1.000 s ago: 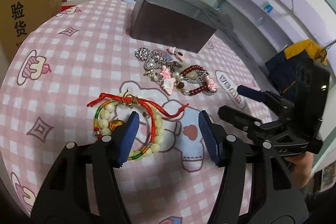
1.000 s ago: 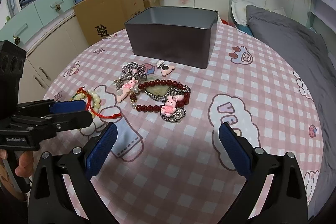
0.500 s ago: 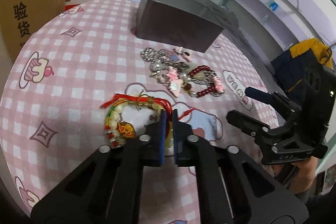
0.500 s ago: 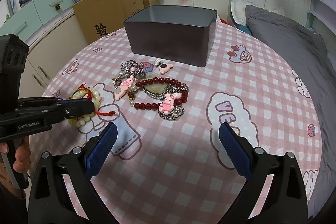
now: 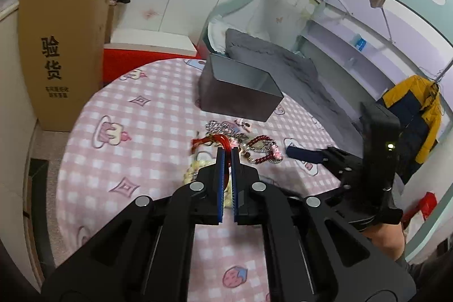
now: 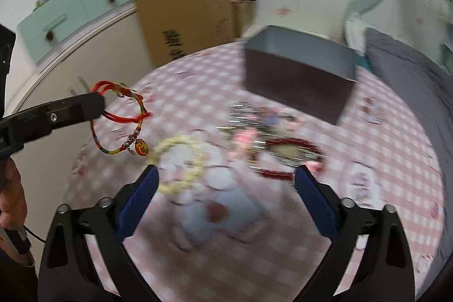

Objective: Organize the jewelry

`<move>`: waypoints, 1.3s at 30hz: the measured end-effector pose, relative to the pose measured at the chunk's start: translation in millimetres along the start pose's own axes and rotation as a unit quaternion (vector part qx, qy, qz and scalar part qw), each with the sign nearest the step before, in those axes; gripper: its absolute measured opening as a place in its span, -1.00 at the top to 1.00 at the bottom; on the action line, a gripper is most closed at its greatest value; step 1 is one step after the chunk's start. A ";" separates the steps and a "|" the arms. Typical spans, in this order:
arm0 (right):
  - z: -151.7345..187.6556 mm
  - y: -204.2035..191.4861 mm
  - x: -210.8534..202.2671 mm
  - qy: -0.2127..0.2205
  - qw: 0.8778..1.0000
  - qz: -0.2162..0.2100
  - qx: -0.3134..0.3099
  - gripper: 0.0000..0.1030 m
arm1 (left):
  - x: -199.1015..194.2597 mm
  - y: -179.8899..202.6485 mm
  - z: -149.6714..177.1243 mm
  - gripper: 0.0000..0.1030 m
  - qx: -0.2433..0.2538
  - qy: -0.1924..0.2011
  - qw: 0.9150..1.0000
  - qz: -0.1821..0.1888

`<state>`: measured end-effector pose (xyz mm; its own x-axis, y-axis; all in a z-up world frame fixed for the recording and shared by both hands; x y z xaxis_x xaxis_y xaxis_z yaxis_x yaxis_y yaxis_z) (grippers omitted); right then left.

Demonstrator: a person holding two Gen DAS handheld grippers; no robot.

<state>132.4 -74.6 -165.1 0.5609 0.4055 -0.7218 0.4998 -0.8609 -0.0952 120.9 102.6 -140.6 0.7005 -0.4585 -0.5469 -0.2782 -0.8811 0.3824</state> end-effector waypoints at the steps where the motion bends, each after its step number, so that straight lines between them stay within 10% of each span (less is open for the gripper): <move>1: -0.8 -6.1 6.2 -0.006 1.000 -0.009 -0.004 -0.48 | -1.6 -1.0 1.6 0.92 0.000 -0.001 1.000 -0.004; 8: 5.2 -20.9 45.1 -0.047 0.998 0.024 -0.025 0.20 | -1.3 -6.2 7.1 0.92 0.007 -0.013 1.000 -0.005; 11: 4.7 -22.6 44.5 -0.049 0.997 0.024 -0.046 0.84 | 6.0 -6.0 7.7 0.92 0.008 -0.018 1.000 -0.003; 29: -64.7 57.9 -44.2 0.087 0.995 0.040 -0.003 0.85 | 60.6 53.1 -94.6 0.91 0.077 0.005 0.993 0.095; 39: -103.9 113.3 -2.7 0.099 0.993 0.048 0.042 0.85 | 149.1 51.7 -137.4 0.91 0.071 -0.046 0.992 0.093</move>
Point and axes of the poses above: each gripper's, at about its wrist camera, not at the fingertips, and x roughly the way its jaws point, y to its right, z to its underside, the point moved 1 cm from there along x, roughly the way its jaws point, and after that the axes turned 3 degrees about y, right-handed, at the moved point
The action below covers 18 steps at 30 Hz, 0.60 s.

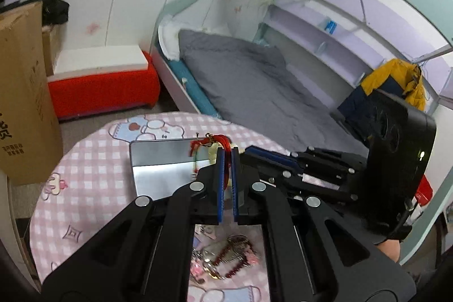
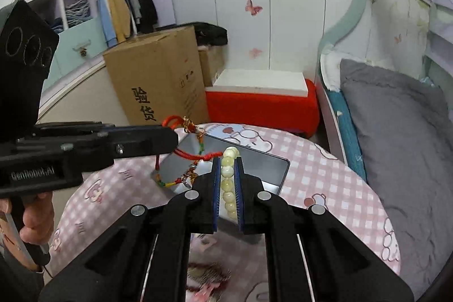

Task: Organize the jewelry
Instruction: 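Open both grippers over the grey tin, dropping both bracelets inside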

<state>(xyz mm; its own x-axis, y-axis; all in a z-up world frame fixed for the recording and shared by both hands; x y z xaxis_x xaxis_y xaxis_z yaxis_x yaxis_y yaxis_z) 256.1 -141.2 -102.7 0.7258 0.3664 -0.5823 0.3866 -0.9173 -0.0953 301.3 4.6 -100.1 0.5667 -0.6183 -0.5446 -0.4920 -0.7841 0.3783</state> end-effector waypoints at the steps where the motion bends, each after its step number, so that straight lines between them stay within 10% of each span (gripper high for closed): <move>1: 0.6 4.3 2.7 -0.001 1.000 -0.002 0.004 0.85 | 6.6 -3.3 0.6 0.91 -0.003 -0.007 1.000 -0.003; 15: 20.5 19.1 26.1 -0.039 0.998 -0.028 0.043 0.82 | 55.2 -26.1 17.6 0.86 -0.030 -0.081 0.995 -0.042; 18: 22.7 21.3 23.3 -0.039 0.997 -0.032 0.050 0.78 | 55.5 -25.3 21.7 0.29 -0.025 -0.087 0.995 -0.050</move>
Point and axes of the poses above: each gripper's, at about its wrist camera, not at the fingertips, and x roughly the way its jaws point, y to its right, z to its underside, the point moved 1 cm from there along x, roughly the way its jaws point, and after that the axes turned 3 degrees about y, right-handed, at the moved point
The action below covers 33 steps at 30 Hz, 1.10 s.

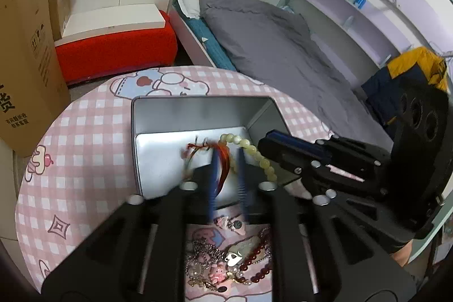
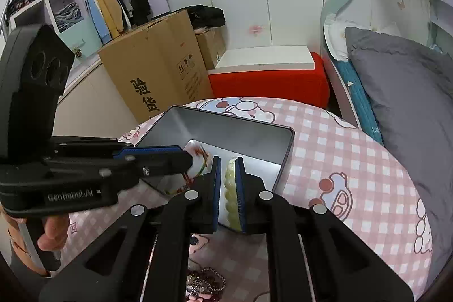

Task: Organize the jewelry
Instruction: 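Open both grippers over the grey tin, dropping both bracelets inside, then grasp a pink bunny charm with the right gripper while the left grasps a pink charm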

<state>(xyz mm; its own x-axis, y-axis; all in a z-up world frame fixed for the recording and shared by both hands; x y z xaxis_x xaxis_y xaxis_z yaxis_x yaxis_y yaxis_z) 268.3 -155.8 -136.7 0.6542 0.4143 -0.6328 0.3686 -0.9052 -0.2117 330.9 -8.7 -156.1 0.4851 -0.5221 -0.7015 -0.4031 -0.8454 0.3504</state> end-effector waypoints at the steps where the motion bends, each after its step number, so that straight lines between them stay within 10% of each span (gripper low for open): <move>1: 0.0 0.5 -1.4 0.001 1.000 0.000 0.001 0.76 | -1.7 0.4 1.2 -0.26 0.000 0.003 1.000 -0.008; 17: 46.6 -20.1 -76.9 0.020 0.999 0.033 -0.021 0.37 | -82.8 23.3 47.4 -0.32 0.029 0.089 0.993 -0.079; 33: 108.0 -43.2 -34.9 -0.057 0.996 0.056 -0.048 0.40 | -84.9 5.9 134.2 -0.32 -0.007 0.051 0.991 -0.123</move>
Point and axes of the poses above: each gripper's, at about its wrist camera, not at the fingertips, and x roughly the way its jaws point, y to its right, z to its underside, the point moved 1 cm from there along x, roughly the way its jaws point, and after that the axes turned 3 degrees about y, right-handed, at the moved point
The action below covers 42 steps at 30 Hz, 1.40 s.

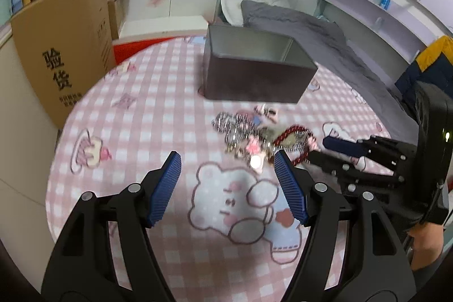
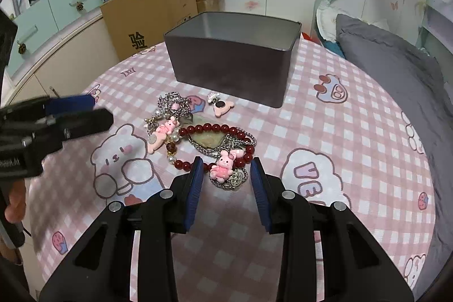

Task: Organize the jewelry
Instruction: 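Grasp a pink bunny charm with the right gripper while the left grasps a pink charm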

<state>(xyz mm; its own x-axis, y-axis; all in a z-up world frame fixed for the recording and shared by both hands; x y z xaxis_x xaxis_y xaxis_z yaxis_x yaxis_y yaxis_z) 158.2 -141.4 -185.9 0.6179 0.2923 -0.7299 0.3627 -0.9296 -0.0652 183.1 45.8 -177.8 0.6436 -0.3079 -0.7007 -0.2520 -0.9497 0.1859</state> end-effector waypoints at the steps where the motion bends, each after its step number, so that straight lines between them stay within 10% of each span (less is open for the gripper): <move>1: 0.2 0.1 1.7 -0.001 1.000 0.000 -0.002 0.46 | 1.1 -0.7 2.7 -0.32 -0.002 -0.002 1.000 -0.002; 3: 1.0 -0.9 3.8 -0.003 1.000 0.004 -0.008 0.71 | 2.9 -0.9 7.4 -0.32 -0.001 -0.006 1.000 -0.003; 20: -5.9 26.0 -50.7 0.065 0.997 -0.010 0.031 0.72 | 21.6 30.4 13.5 -0.31 0.035 -0.006 0.999 0.003; 32: -1.3 31.7 -38.9 0.053 0.997 -0.026 0.041 0.72 | 45.6 32.3 7.7 -0.03 0.049 -0.025 0.998 -0.021; 42: -1.1 35.4 -35.8 0.049 0.997 -0.029 0.044 0.72 | 48.7 22.1 2.1 0.60 0.035 -0.023 0.999 -0.004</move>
<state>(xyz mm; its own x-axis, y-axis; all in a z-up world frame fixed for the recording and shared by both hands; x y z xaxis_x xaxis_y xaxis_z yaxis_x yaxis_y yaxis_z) 149.7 -184.5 -161.4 0.6646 0.3628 -0.6532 0.3396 -0.9254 -0.1685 207.4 10.0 -209.2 0.6117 -0.2953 -0.7339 -0.2983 -0.9453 0.1317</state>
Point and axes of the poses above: each gripper's, at about its wrist camera, not at the fingertips, and x roughly the way its jaws point, y to its right, z to its underside, the point moved 1 cm from there along x, roughly the way its jaws point, and after that the axes turned 3 degrees about y, right-handed, at the moved point
